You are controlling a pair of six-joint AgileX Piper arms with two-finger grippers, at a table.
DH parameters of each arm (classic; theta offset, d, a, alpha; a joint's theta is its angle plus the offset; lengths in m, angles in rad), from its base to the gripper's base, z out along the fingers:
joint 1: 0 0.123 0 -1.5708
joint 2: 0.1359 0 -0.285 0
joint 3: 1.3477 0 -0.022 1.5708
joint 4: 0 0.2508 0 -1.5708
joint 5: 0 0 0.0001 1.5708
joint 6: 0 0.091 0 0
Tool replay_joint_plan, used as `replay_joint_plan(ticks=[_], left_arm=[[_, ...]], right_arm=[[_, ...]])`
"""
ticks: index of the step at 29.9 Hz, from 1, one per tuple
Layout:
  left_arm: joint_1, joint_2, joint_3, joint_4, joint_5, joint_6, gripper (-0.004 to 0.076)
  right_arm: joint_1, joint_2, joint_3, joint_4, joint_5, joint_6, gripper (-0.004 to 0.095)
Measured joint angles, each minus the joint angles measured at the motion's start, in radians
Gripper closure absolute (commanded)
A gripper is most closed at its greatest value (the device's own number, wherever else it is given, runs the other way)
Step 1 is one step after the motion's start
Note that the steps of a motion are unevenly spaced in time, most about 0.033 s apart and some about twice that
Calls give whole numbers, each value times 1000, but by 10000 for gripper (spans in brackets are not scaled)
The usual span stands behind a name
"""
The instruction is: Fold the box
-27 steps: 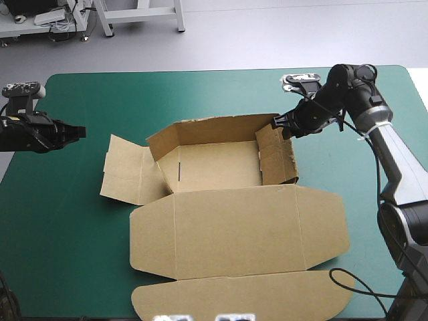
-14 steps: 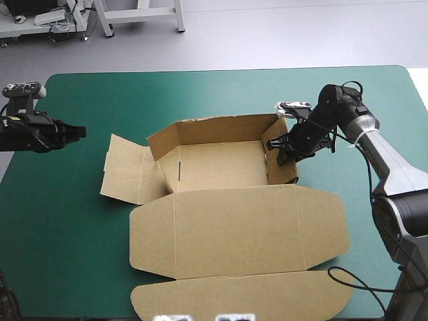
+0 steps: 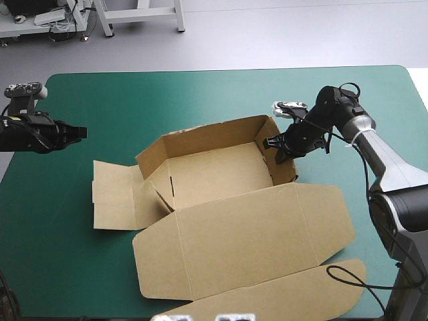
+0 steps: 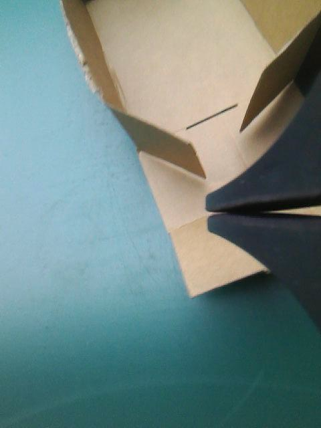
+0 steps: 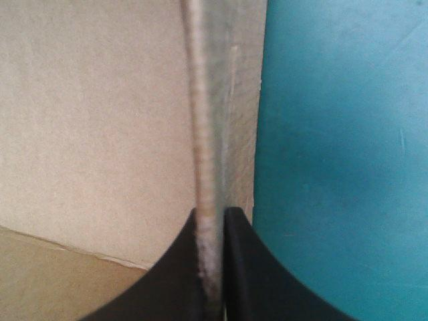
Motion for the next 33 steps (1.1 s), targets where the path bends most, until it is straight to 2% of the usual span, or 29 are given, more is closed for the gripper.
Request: replay_joint_plan(ticks=[8, 15, 26, 33], left_arm=[[92, 0, 0, 34, -14, 0, 733], [220, 19, 0, -97, -25, 35, 733], [236, 153, 0, -420, 14, 136, 733], [237, 193, 0, -618, 21, 195, 733]], right_arm=[[-27, -137, -1, 11, 17, -20, 926], [-146, -309, -50, 38, 41, -41, 926], [-397, -498, -86, 325, 52, -109, 926], [-439, -549, -86, 535, 52, -148, 926]])
